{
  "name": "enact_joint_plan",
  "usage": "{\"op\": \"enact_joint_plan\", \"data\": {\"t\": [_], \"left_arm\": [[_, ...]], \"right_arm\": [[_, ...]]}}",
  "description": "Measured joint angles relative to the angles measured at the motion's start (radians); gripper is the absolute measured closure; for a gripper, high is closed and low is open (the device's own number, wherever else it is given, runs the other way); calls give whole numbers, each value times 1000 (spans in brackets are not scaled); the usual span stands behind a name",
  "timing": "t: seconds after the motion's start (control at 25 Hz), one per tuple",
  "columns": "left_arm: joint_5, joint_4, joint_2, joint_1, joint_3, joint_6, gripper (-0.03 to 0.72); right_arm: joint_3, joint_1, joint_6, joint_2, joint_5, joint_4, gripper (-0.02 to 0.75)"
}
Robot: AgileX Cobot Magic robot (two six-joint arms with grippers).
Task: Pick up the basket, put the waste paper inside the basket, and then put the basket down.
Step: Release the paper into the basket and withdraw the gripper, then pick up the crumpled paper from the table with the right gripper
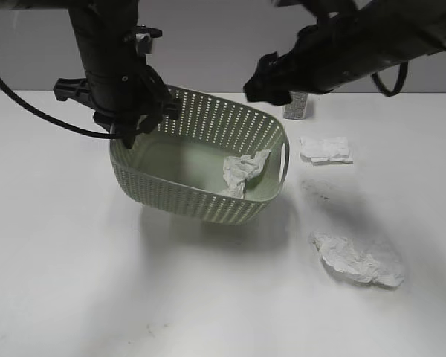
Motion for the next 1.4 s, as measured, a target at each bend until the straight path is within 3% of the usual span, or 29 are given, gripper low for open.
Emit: {"op": "enact_joint_plan", "data": {"t": [0.24, 0.56, 0.96, 1.08, 1.28, 1.4], "left_arm": [[-6, 2, 0, 0, 0, 0, 688], [-11, 2, 0, 0, 0, 0, 688], [-13, 1, 0, 0, 0, 0, 688], [-20, 1, 0, 0, 0, 0, 688], [-23, 1, 0, 0, 0, 0, 688], [-23, 1, 0, 0, 0, 0, 688]], "right_arm": [[-3, -158, 16, 109, -147, -76, 178], [-3, -169, 18, 362, -453, -172, 178], [-5, -169, 94, 471, -463, -172, 190], [-12, -169, 108, 473, -424, -170, 270], [-22, -165, 111, 467, -349, -175, 625], [-21, -165, 111, 444, -290, -211, 728]]}}
